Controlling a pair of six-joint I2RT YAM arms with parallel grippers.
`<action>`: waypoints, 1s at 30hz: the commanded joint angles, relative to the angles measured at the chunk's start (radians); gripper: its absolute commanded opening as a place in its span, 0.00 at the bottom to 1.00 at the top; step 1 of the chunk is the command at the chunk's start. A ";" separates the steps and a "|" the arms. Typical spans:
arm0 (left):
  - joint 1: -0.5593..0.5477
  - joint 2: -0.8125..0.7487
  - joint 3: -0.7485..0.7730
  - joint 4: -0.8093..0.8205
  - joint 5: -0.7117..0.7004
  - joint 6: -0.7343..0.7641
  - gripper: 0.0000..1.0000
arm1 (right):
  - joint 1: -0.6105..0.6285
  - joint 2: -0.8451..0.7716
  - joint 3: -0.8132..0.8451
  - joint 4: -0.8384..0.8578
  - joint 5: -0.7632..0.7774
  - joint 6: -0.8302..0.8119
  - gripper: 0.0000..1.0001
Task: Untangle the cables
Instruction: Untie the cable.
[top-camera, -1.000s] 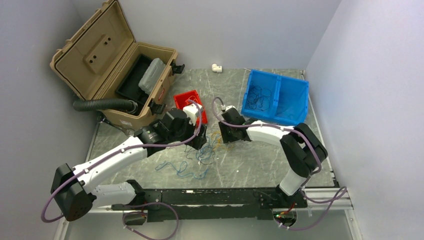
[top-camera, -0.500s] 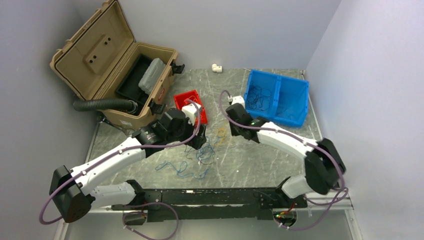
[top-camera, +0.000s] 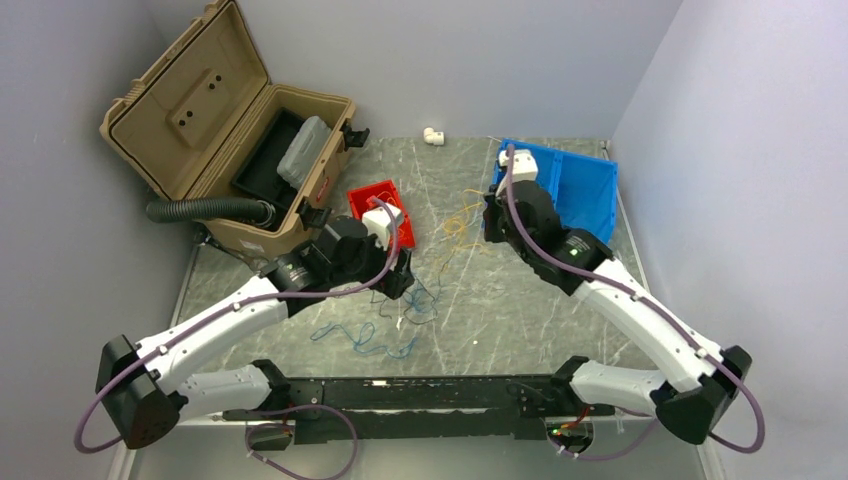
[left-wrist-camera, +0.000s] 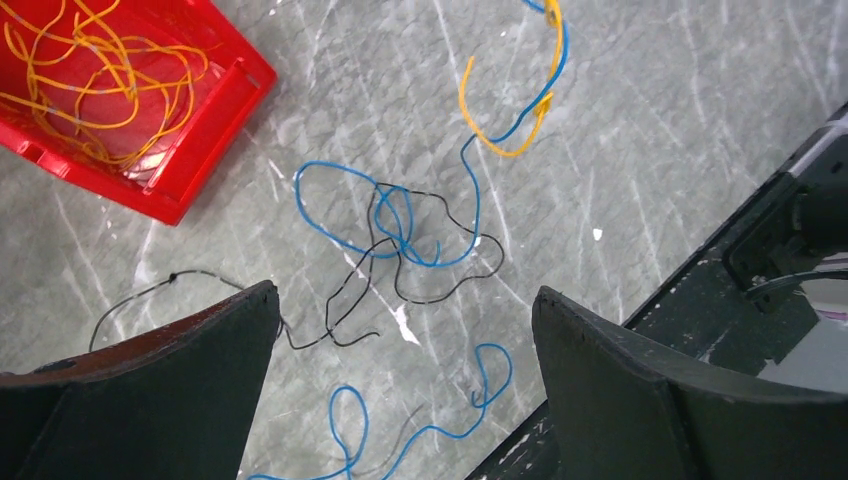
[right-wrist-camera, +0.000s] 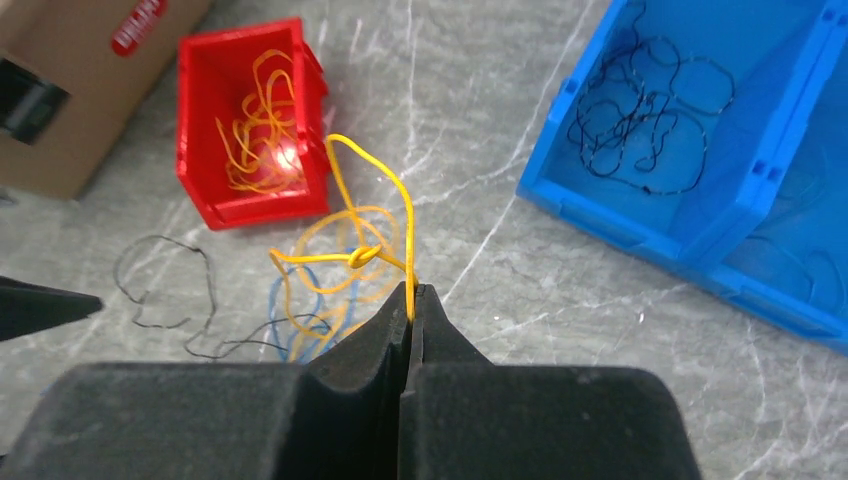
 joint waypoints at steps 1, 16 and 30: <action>-0.006 -0.040 0.007 0.099 0.077 -0.012 0.99 | 0.001 -0.074 0.092 -0.037 0.000 -0.030 0.00; -0.010 -0.074 -0.107 0.474 0.225 0.008 0.94 | 0.001 -0.138 0.208 -0.035 -0.095 -0.024 0.00; -0.028 0.190 -0.188 0.932 0.238 0.049 0.91 | 0.001 -0.154 0.305 -0.027 -0.081 0.004 0.00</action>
